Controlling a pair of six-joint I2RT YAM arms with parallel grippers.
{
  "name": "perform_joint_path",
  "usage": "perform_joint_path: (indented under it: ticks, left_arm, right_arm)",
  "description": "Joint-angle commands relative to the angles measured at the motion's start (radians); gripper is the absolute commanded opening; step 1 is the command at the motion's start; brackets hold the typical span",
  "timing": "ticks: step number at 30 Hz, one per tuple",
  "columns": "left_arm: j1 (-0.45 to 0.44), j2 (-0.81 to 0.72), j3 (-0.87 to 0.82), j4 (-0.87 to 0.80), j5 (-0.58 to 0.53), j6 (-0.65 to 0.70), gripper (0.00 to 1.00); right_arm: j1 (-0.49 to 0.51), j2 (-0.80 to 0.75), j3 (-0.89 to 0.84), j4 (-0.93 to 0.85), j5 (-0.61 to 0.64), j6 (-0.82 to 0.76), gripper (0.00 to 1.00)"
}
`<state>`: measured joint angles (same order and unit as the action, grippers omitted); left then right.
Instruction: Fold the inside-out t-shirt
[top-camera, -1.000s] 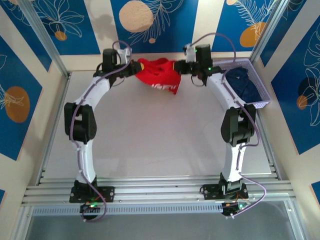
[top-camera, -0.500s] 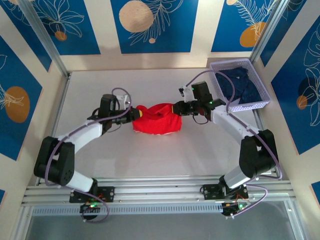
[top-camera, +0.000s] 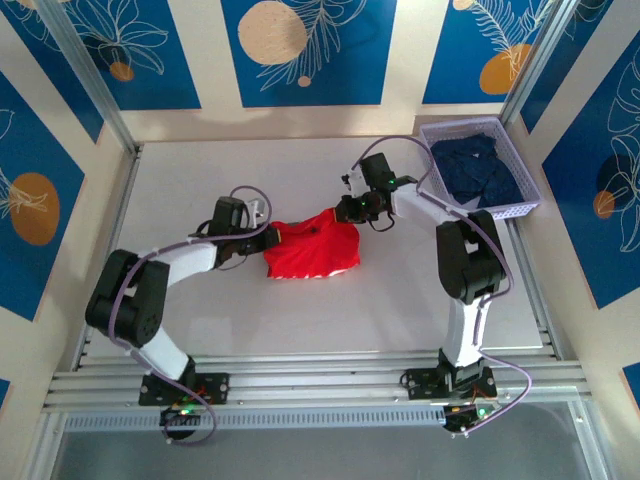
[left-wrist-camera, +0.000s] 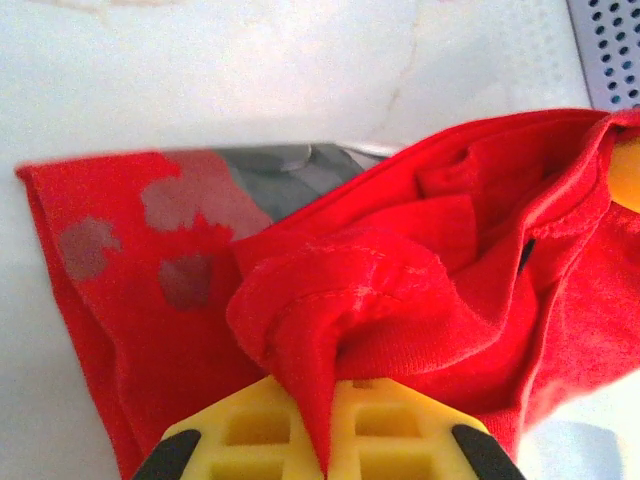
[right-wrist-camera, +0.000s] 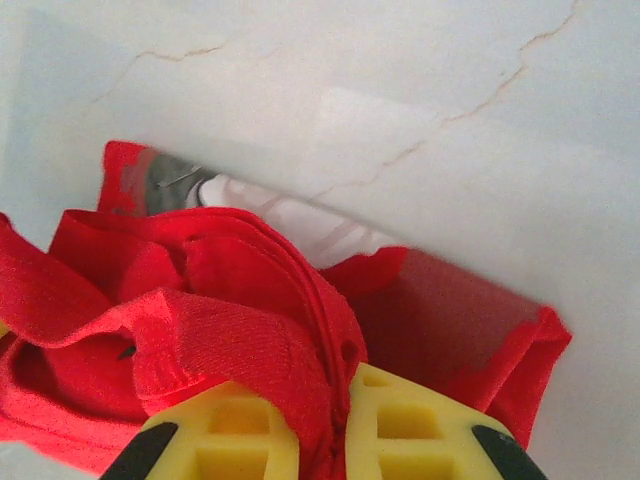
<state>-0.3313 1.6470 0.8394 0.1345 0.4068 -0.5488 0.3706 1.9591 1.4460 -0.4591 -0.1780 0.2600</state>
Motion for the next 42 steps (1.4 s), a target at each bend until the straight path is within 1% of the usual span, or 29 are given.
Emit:
perform_joint_path:
  ticks: [1,6,10,11,12,15,17,20,22,25,27,31,33,36,37,39,42]
  left_arm:
    - [0.015,0.061,0.075,-0.007,-0.048,0.053,0.05]
    - [0.026,0.163,0.161,-0.061,-0.114,0.098,0.10]
    - [0.028,0.210,0.205,-0.102,-0.179,0.119,0.17]
    - [0.029,0.215,0.214,-0.108,-0.187,0.118,0.22]
    - [0.030,0.219,0.221,-0.110,-0.192,0.118,0.30]
    - [0.030,0.211,0.261,-0.160,-0.222,0.125,0.44]
    - [0.030,0.187,0.268,-0.188,-0.256,0.131,0.53]
    - [0.030,0.120,0.251,-0.239,-0.327,0.127,0.61]
    - [0.030,0.066,0.226,-0.272,-0.351,0.113,0.64]
    - [0.017,-0.037,0.159,-0.274,-0.334,0.088,0.70]
    - [-0.015,-0.103,0.122,-0.259,-0.306,0.084,0.74]
    - [-0.077,-0.143,0.109,-0.236,-0.264,0.087,0.75]
    - [-0.095,-0.120,0.118,-0.213,-0.232,0.093,0.75]
    - [-0.103,-0.044,0.155,-0.186,-0.178,0.094,0.75]
    - [-0.103,-0.018,0.171,-0.190,-0.181,0.088,0.75]
    - [-0.101,0.038,0.198,-0.215,-0.228,0.067,0.74]
    - [-0.097,0.105,0.195,-0.206,-0.287,0.051,0.74]
  right_arm:
    - [-0.013,0.065,0.089,-0.065,0.022,-0.035,0.04]
    - [-0.016,0.193,0.220,-0.108,0.034,-0.057,0.13]
    - [-0.026,0.285,0.327,-0.164,0.053,-0.068,0.26]
    - [-0.031,0.292,0.344,-0.171,0.052,-0.070,0.31]
    - [-0.035,0.291,0.356,-0.174,0.052,-0.071,0.34]
    - [-0.054,0.250,0.362,-0.175,0.048,-0.073,0.41]
    - [-0.067,0.197,0.339,-0.165,0.045,-0.067,0.52]
    - [-0.083,0.106,0.267,-0.132,0.031,-0.061,0.59]
    - [-0.090,0.040,0.206,-0.109,0.024,-0.052,0.64]
    - [-0.083,-0.054,0.092,-0.056,0.013,-0.031,0.68]
    - [-0.064,-0.102,0.018,-0.015,0.000,-0.013,0.70]
    - [-0.017,-0.117,-0.033,0.039,0.007,0.010,0.72]
    - [-0.012,-0.096,-0.020,0.051,0.020,0.023,0.72]
    - [-0.009,-0.051,0.003,0.079,-0.030,0.053,0.71]
    - [-0.010,-0.030,0.013,0.085,-0.041,0.067,0.70]
    - [-0.015,0.024,0.044,0.071,-0.039,0.099,0.68]
    - [-0.028,0.105,0.079,0.070,-0.063,0.134,0.65]
